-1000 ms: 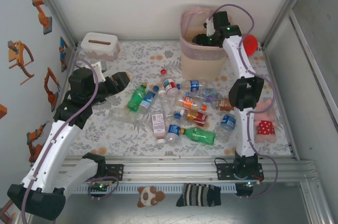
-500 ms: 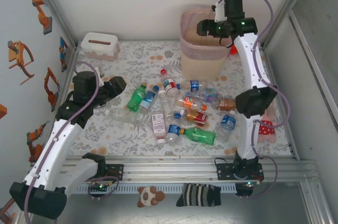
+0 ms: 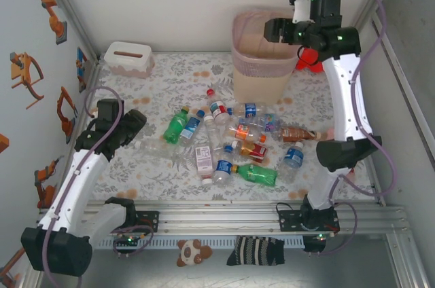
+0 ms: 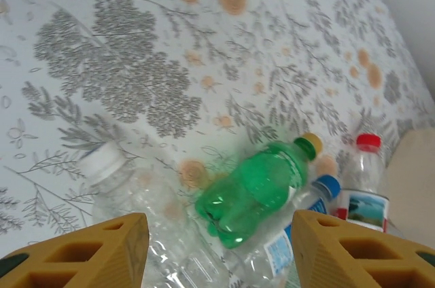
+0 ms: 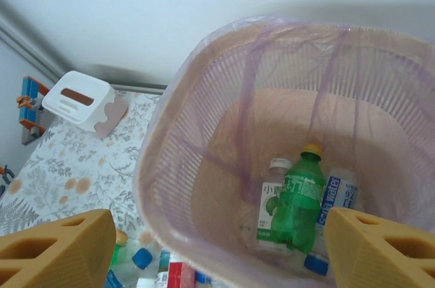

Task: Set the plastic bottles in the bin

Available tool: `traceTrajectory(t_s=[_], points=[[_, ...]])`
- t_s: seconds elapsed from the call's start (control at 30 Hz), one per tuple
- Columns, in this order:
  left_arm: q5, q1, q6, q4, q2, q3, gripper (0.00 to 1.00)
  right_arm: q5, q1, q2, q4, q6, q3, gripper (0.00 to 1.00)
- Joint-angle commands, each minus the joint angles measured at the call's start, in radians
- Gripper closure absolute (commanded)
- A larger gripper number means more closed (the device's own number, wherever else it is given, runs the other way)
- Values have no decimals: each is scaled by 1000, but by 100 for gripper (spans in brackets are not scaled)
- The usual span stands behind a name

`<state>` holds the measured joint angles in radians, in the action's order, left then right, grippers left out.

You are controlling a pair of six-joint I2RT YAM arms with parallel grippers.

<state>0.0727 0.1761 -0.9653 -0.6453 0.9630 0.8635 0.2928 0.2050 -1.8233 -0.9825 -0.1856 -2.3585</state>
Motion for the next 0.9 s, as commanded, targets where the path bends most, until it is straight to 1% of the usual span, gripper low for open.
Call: traceTrajectory(t_s=[0.0, 0.17, 0.33, 0.5, 0.63, 0.8, 0.87], points=[[-6, -48, -45, -28, 17, -29, 43, -24, 7, 71, 9, 15, 54, 21], [-154, -146, 6, 32, 92, -57, 43, -44, 8, 157, 18, 17, 150, 21], [-293, -242, 78, 73, 219, -61, 44, -61, 8, 223, 27, 19, 231, 21], [-418, -338, 112, 110, 350, -63, 44, -72, 8, 263, 24, 29, 284, 21], [-453, -375, 98, 132, 435, -68, 46, -89, 8, 288, 21, 33, 318, 21], [-483, -383, 57, 170, 518, -80, 47, -95, 7, 313, 21, 30, 338, 21], [-496, -383, 41, 189, 548, -86, 46, -98, 8, 321, 21, 30, 345, 21]])
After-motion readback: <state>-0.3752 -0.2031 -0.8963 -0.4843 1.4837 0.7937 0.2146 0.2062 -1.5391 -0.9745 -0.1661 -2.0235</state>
